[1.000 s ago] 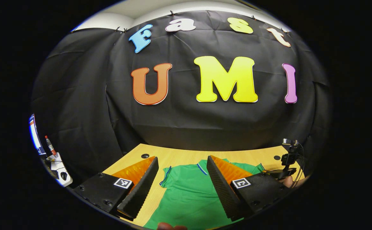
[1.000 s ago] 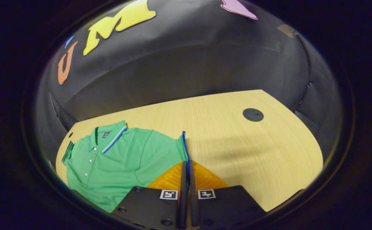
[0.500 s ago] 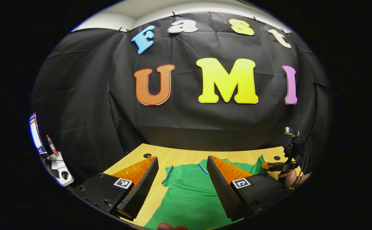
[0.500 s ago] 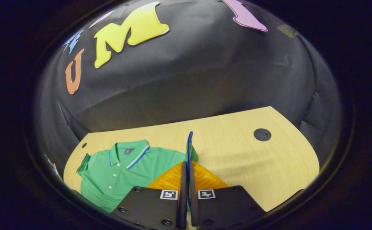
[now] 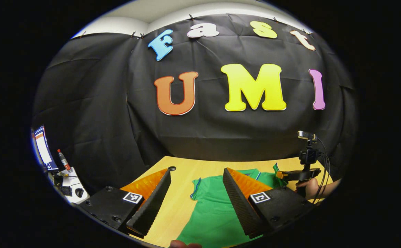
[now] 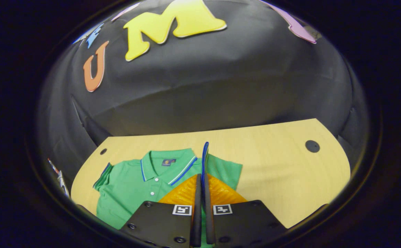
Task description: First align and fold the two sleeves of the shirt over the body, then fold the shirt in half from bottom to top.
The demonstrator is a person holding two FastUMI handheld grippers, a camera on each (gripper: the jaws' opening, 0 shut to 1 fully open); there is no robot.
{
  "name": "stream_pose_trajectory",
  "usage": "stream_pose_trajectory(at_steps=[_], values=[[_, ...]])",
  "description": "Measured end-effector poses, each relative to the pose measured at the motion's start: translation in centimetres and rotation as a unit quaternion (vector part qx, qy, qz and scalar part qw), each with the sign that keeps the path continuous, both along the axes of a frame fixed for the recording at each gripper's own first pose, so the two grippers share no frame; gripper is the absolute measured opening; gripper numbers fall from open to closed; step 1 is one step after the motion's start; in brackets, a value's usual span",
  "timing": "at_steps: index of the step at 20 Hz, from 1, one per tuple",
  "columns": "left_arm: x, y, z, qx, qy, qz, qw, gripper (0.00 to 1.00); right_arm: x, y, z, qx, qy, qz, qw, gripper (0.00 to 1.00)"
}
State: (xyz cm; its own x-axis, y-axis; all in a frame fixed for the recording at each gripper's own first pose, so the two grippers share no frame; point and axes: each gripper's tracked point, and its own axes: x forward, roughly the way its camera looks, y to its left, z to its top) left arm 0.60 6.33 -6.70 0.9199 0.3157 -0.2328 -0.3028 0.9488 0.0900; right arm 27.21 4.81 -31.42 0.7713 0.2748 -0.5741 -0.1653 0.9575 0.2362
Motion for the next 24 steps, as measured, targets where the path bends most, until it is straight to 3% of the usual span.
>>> stream_pose_trajectory(at_steps=[4,6,7,10,15,18,19,20,23,24], values=[[-1.6,2.2,-0.9,-0.007,0.008,0.020,1.000,0.98,-1.0,2.8,-0.7,-0.010,0.011,0.008,1.000,0.04],[-2.2,3.2,-1.0,-0.009,0.007,0.026,1.000,0.98,-1.8,3.5,-0.6,-0.017,0.014,0.009,1.000,0.12],[-2.3,3.6,-0.9,-0.010,0.006,0.027,1.000,0.98,-2.3,3.7,-0.7,-0.020,0.021,0.006,1.000,0.08],[-2.6,4.7,-1.2,-0.016,0.006,0.024,1.000,0.98,-4.4,4.4,-0.5,-0.008,0.038,0.004,0.999,0.38],[-1.8,5.2,-1.9,-0.030,0.004,-0.008,1.000,0.98,-7.4,2.6,4.1,-0.027,-0.005,-0.016,1.000,0.87],[-0.5,5.1,-3.4,-0.045,0.016,-0.049,0.998,0.97,-10.4,1.6,8.6,-0.048,-0.048,-0.008,0.998,0.87],[0.0,5.1,-4.1,-0.053,0.020,-0.059,0.997,0.98,-11.5,1.6,9.9,-0.052,-0.060,0.000,0.997,0.94],[0.9,5.0,-4.6,-0.060,0.021,-0.073,0.995,0.98,-12.9,1.5,11.2,-0.055,-0.068,0.008,0.996,0.87],[3.8,4.8,-6.7,-0.078,0.038,-0.113,0.990,0.98,-17.4,1.3,14.7,-0.051,-0.083,0.016,0.995,0.97],[5.0,4.9,-7.3,-0.081,0.043,-0.124,0.988,0.98,-19.0,1.0,15.6,-0.052,-0.089,0.018,0.995,0.93]])
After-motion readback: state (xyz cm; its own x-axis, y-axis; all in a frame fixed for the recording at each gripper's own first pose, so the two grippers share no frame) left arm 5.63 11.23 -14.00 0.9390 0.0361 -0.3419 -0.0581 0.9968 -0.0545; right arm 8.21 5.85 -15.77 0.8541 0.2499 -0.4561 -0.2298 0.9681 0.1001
